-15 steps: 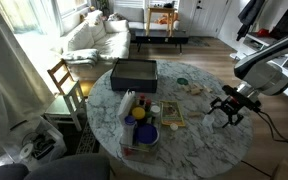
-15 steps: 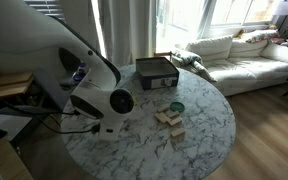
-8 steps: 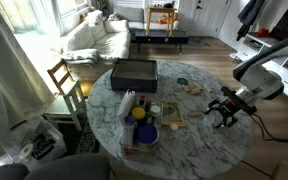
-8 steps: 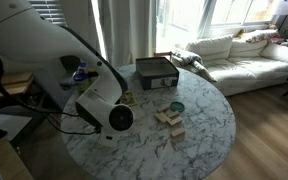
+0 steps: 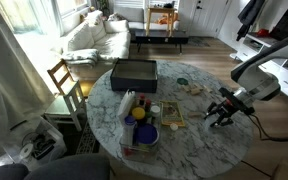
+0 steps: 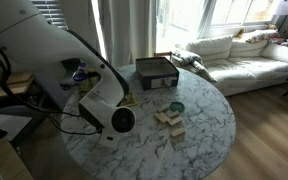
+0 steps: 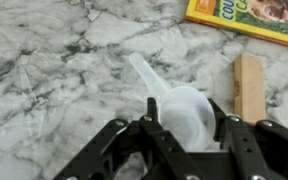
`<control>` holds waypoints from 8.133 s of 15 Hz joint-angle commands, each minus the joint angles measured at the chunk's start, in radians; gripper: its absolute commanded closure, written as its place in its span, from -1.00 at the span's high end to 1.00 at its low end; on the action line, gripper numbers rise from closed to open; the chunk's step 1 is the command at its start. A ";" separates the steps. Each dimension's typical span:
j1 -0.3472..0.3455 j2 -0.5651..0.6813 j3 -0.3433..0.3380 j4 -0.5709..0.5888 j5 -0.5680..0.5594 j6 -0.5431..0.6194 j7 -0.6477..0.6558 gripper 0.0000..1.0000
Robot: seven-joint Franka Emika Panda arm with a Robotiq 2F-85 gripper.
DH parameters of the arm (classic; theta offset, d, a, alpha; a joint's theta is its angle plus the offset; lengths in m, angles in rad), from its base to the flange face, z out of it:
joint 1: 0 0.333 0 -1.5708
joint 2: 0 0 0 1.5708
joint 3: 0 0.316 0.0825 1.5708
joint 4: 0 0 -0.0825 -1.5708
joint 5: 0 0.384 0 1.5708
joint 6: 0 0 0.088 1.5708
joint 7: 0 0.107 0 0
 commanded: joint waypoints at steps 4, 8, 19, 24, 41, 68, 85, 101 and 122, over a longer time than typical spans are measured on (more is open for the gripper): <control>0.161 -0.102 -0.035 -0.048 -0.278 0.180 0.224 -0.53; 0.234 -0.117 -0.028 -0.030 -0.589 0.158 0.454 -0.53; 0.310 -0.052 0.021 0.088 -1.154 0.010 0.785 -0.53; 0.315 -0.030 0.034 0.096 -1.193 0.056 0.836 0.88; 0.108 -0.085 0.077 -0.041 -0.676 0.200 0.643 1.00; 0.169 -0.159 -0.014 -0.114 -0.323 0.273 0.424 -0.50; 0.426 -0.113 -0.150 0.090 -1.453 0.378 1.229 0.00; 0.439 0.059 -0.154 0.218 -2.066 0.489 1.425 -0.50; 0.445 0.104 -0.176 0.187 -2.316 0.575 1.489 1.00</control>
